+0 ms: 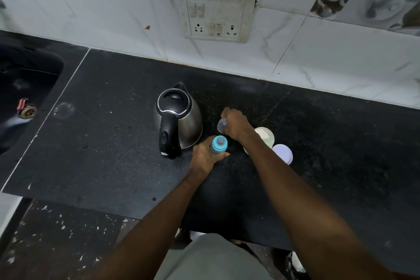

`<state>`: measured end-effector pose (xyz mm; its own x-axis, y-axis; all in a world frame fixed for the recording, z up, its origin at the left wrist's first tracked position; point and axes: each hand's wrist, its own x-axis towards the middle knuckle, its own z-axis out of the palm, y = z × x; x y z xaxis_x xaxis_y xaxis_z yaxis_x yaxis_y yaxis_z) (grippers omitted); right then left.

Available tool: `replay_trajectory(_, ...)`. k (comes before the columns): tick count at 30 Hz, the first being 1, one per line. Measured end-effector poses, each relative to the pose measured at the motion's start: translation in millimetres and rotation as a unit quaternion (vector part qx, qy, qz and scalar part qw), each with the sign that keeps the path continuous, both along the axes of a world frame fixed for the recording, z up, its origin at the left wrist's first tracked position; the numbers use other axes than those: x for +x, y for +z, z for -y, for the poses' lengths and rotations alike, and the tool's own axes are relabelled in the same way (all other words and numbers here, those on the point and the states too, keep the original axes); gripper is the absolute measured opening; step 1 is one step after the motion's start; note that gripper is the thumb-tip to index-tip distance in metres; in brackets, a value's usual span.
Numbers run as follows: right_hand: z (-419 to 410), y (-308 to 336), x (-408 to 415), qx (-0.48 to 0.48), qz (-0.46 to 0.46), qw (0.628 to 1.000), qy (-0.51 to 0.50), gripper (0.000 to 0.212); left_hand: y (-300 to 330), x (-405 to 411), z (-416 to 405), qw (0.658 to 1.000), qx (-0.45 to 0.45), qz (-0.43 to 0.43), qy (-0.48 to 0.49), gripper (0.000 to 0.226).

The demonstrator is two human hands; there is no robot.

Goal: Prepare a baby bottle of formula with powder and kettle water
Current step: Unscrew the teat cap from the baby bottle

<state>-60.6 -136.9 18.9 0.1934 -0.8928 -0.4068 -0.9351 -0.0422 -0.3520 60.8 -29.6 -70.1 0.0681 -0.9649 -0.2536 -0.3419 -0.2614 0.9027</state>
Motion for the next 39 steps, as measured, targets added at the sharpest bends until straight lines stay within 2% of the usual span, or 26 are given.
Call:
replay_trajectory(4,-1.4,-15.1,0.9,0.001,-0.007,1.0,0.013,0.048,2.5,3.0,1.3,1.0,0.015,0.001,-0.015,0.064)
replay_trajectory(12,0.7,-16.0,-6.9,0.045,-0.034,0.998,0.026,0.079,1.7,5.3,1.2,1.0,0.009,0.005,-0.027,0.066)
replay_trajectory(14,2.4,-9.2,-12.5,0.042,-0.017,0.999,0.021,0.072,0.2,5.7,2.0,0.999,0.012,0.011,-0.033,0.066)
replay_trajectory(19,-8.7,25.1,-20.4,0.032,0.068,0.997,-0.027,0.036,3.7,5.0,1.9,0.999,0.017,0.012,-0.039,0.068)
replay_trajectory(22,-30.0,43.7,-10.4,0.026,0.078,0.995,-0.052,0.044,3.8,4.6,-0.5,0.999,0.006,0.008,-0.035,0.064)
replay_trajectory(25,-49.6,42.9,3.2,0.026,-0.037,0.999,-0.003,0.06,-1.9,5.6,-3.8,1.0,0.009,-0.005,-0.028,0.06)
replay_trajectory(28,-66.7,37.6,14.9,0.029,-0.077,0.997,0.01,0.048,-1.3,6.2,-8.1,1.0,0.014,-0.017,-0.021,0.047)
replay_trajectory(32,-82.1,28.5,24.4,-0.016,-0.074,0.997,0.007,0.048,6.0,4.4,-12.2,1.0,0.009,-0.023,-0.007,0.022)
replay_trajectory(36,-80.8,19.6,19.0,-0.001,-0.034,0.999,-0.001,0.039,9.7,3.5,-10.4,0.999,0.023,-0.029,-0.007,0.026)
replay_trajectory(39,-77.8,20.4,9.6,-0.01,-0.018,0.999,0.034,0.025,12.4,5.5,-8.1,0.999,0.025,-0.039,-0.021,0.02)
